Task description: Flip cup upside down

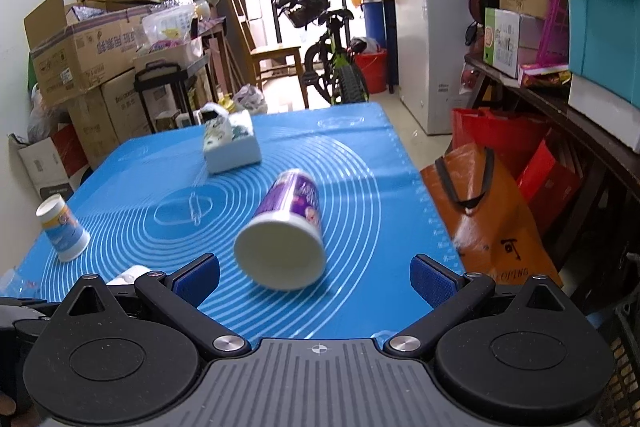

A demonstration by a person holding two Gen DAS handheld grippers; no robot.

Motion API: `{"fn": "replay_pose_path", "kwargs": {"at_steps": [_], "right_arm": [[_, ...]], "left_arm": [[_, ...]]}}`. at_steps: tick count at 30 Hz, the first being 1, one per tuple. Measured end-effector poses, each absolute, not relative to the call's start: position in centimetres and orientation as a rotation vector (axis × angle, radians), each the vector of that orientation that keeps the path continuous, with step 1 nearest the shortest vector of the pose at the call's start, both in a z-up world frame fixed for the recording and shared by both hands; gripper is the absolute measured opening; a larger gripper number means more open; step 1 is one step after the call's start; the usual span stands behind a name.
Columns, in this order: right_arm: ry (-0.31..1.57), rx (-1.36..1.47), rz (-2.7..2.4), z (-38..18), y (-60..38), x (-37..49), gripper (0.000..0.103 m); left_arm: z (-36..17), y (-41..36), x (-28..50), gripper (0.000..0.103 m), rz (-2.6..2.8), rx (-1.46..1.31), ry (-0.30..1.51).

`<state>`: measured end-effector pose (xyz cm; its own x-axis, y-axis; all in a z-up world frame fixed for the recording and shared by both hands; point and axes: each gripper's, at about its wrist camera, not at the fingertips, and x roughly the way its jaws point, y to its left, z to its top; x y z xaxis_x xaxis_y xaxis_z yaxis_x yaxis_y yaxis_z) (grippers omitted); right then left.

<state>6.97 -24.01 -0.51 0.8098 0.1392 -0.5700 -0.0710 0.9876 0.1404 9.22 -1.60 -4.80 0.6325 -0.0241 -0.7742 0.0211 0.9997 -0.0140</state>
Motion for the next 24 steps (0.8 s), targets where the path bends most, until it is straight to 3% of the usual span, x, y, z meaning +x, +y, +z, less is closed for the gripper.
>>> {"fn": "replay_pose_path", "kwargs": {"at_steps": [7,10,13,24], "right_arm": [[0.653,0.104,0.128,-1.5,-23.2,6.6,0.101],[0.657,0.095,0.135,-1.6,-22.6,6.5,0.101],[0.663,0.089,0.138,-1.7,-22.2,6.5,0.101],[0.67,0.082,0.142,-1.2,-21.6,6.8,0.101]], "left_arm": [[-5.5,-1.9,8.5,0.065,-0.043,0.024,0.87],[-5.5,-1.8,8.2,0.069,-0.049,0.019,0.867],[-5.3,-1.9,8.1,0.083,-0.037,0.042,0.849],[-4.1,-1.3,7.9,0.092,-0.044,0.045,0.805]]}}
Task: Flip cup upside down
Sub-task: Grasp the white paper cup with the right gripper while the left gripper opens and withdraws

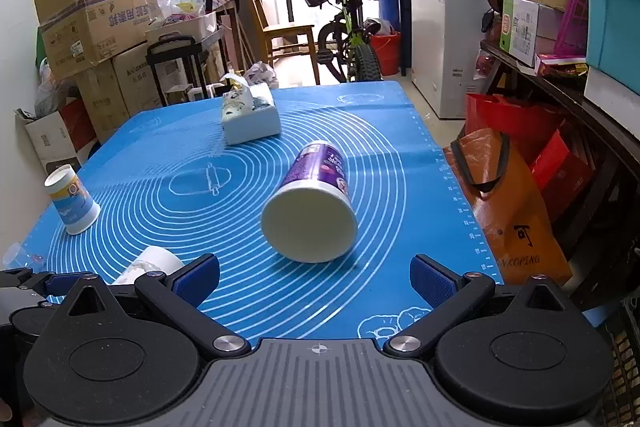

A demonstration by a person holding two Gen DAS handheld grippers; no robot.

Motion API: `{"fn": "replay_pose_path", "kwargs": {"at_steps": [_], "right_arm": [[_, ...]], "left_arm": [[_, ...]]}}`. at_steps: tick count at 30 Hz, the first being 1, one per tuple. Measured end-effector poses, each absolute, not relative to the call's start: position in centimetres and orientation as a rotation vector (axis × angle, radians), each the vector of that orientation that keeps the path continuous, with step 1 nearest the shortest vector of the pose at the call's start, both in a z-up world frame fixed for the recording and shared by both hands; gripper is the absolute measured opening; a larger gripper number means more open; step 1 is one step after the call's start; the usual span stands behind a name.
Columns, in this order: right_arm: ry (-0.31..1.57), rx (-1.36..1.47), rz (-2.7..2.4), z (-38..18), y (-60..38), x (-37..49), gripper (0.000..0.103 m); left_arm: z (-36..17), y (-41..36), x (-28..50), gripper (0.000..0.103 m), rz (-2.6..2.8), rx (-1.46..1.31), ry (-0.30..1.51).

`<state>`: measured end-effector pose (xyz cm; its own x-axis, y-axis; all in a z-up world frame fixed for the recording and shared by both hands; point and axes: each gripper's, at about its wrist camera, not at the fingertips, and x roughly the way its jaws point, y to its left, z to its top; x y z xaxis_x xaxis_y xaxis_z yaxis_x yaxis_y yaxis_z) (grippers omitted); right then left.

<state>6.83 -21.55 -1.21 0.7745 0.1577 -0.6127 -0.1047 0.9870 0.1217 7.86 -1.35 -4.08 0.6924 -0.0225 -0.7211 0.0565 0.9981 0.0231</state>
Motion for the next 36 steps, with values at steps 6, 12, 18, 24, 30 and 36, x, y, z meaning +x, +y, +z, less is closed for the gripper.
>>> {"fn": "replay_pose_path", "kwargs": {"at_steps": [6,12,18,24,30,36], "right_arm": [[0.657,0.088,0.148,-0.4,-21.4,6.9,0.101],[0.685,0.112,0.173,-0.2,-20.6,7.6,0.101],[0.78,0.148,0.268,-0.4,-17.9,9.1,0.101],[0.893,0.186,0.339,-1.3,-14.0,11.5,0.101],[1.017,0.241,0.363,-2.6,-11.4,14.3,0.096],[1.116,0.22,0.336,-4.4,-9.7,16.4,0.089]], "left_arm": [[-2.4,-0.4,7.4,0.092,-0.026,0.008,0.776],[0.2,2.0,7.2,0.093,0.046,-0.014,0.711],[0.6,5.6,7.6,0.097,0.148,-0.037,0.693],[-0.2,8.4,7.9,0.097,0.209,-0.054,0.698],[-0.9,9.1,8.2,0.097,0.23,-0.002,0.689],[-1.7,9.8,8.6,0.097,0.225,0.004,0.695]]}}
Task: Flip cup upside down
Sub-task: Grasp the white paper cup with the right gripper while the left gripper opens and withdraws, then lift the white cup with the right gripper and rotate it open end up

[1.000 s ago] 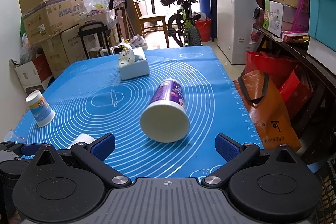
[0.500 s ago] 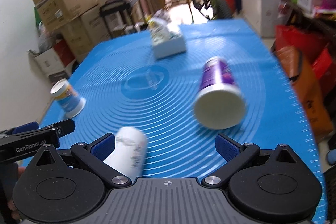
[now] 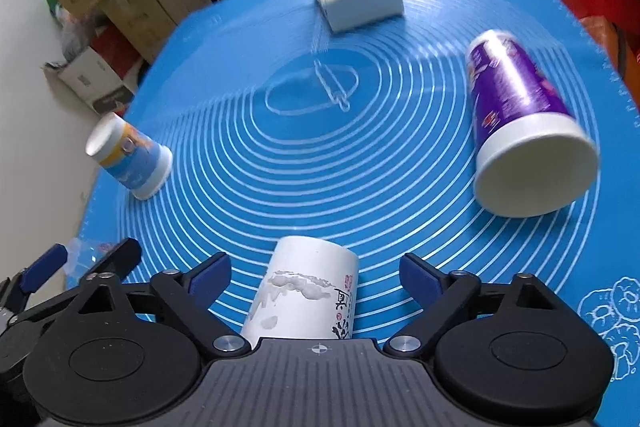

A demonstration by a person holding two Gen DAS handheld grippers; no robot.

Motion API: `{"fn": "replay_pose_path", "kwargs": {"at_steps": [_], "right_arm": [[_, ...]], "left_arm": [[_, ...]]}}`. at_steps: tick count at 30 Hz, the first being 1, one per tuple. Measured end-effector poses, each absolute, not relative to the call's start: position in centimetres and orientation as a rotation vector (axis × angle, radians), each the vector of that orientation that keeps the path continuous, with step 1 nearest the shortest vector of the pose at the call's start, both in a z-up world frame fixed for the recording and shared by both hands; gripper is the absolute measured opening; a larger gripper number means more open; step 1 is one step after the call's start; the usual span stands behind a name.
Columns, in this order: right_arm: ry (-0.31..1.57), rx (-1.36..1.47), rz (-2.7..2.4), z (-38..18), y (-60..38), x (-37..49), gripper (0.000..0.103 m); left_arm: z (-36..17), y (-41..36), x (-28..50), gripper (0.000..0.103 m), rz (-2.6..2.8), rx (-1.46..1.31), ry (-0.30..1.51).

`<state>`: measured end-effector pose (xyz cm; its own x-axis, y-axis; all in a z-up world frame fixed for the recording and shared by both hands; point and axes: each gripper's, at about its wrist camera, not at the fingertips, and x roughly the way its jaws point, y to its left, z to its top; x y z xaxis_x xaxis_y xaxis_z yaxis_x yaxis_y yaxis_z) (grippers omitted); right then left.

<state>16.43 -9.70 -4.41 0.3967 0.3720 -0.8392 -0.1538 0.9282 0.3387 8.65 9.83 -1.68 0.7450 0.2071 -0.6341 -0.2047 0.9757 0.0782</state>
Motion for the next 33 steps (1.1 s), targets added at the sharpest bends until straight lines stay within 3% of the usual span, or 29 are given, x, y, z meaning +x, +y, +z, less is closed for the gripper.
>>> {"fn": "replay_pose_path", "kwargs": {"at_steps": [7,8,15,22,27,33], "right_arm": [[1.208,0.22,0.358,-6.3,-9.1,17.4,0.07],[1.211,0.227,0.373,-6.2,-9.1,17.4,0.062],[1.065,0.177,0.417,-4.8,-9.1,15.8,0.061],[0.732,0.13,0.333,-2.4,-10.2,14.7,0.061],[0.449,-0.07,0.237,-3.6,-9.5,13.2,0.061],[0.403,-0.123,0.282,-6.4,-9.1,12.4,0.062]], "left_arm": [[-2.5,10.4,9.3,0.097,0.219,-0.025,0.713],[-2.5,10.4,9.3,0.097,0.216,-0.029,0.716],[-2.1,10.3,8.6,0.097,0.2,-0.04,0.699],[-1.7,10.5,8.1,0.097,0.201,-0.077,0.677],[-1.9,10.3,8.0,0.097,0.215,-0.082,0.678],[-2.1,9.9,7.7,0.097,0.205,-0.069,0.675]]}}
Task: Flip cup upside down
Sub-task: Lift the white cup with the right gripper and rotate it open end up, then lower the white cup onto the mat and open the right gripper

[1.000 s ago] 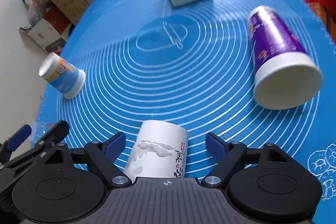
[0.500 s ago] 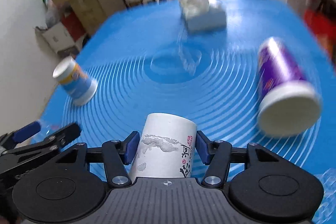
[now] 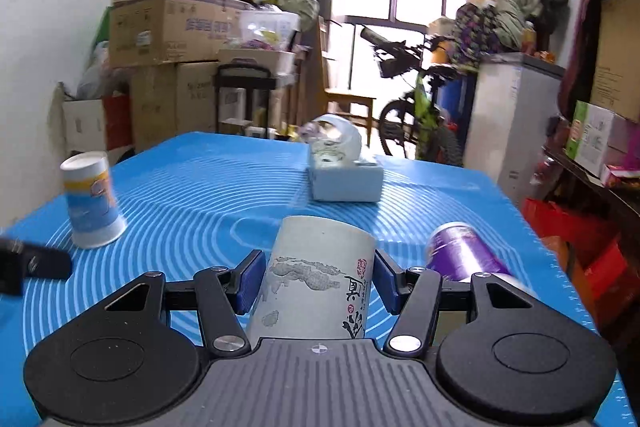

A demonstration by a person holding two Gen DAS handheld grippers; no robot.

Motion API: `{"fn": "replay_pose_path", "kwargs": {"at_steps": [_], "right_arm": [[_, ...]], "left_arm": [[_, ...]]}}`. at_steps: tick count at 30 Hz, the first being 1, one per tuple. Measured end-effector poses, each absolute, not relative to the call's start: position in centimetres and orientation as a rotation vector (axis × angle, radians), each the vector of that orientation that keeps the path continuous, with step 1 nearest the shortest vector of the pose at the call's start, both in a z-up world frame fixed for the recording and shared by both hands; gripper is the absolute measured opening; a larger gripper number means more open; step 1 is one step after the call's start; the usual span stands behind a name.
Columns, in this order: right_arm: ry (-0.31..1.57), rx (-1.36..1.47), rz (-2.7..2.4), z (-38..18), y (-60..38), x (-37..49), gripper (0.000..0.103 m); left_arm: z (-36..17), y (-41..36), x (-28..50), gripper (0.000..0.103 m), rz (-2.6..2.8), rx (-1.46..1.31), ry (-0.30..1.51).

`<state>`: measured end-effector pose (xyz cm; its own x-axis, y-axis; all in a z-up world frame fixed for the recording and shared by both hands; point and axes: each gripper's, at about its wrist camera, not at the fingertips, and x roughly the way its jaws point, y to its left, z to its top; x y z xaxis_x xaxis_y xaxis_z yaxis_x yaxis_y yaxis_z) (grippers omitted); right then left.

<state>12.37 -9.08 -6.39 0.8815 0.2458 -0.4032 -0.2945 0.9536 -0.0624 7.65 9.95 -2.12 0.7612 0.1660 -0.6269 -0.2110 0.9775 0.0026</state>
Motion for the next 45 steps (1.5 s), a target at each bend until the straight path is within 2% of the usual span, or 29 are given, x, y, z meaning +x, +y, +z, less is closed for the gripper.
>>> {"fn": "replay_pose_path", "kwargs": {"at_steps": [8,19,23,27,33,45], "right_arm": [[0.336,-0.213,0.312,-7.6,-8.7,9.3,0.062],[0.416,-0.181,0.339,-8.0,-10.1,6.5,0.061],[0.42,-0.13,0.331,-7.7,-11.3,6.1,0.082],[0.43,-0.082,0.337,-6.6,-12.7,5.1,0.091],[0.472,-0.002,0.355,-4.9,-15.0,2.2,0.094],[0.48,-0.024,0.334,-3.3,-16.9,-3.7,0.094]], "left_arm": [[-2.3,9.4,7.4,0.097,0.183,-0.078,0.677],[-2.7,8.6,6.2,0.097,0.161,-0.093,0.685],[-2.7,8.4,5.4,0.097,0.126,-0.14,0.686],[-2.5,7.8,4.2,0.097,0.12,-0.129,0.674],[-2.1,6.5,1.9,0.097,0.089,-0.101,0.653],[-2.4,3.5,-2.7,0.097,0.032,-0.02,0.629]]}}
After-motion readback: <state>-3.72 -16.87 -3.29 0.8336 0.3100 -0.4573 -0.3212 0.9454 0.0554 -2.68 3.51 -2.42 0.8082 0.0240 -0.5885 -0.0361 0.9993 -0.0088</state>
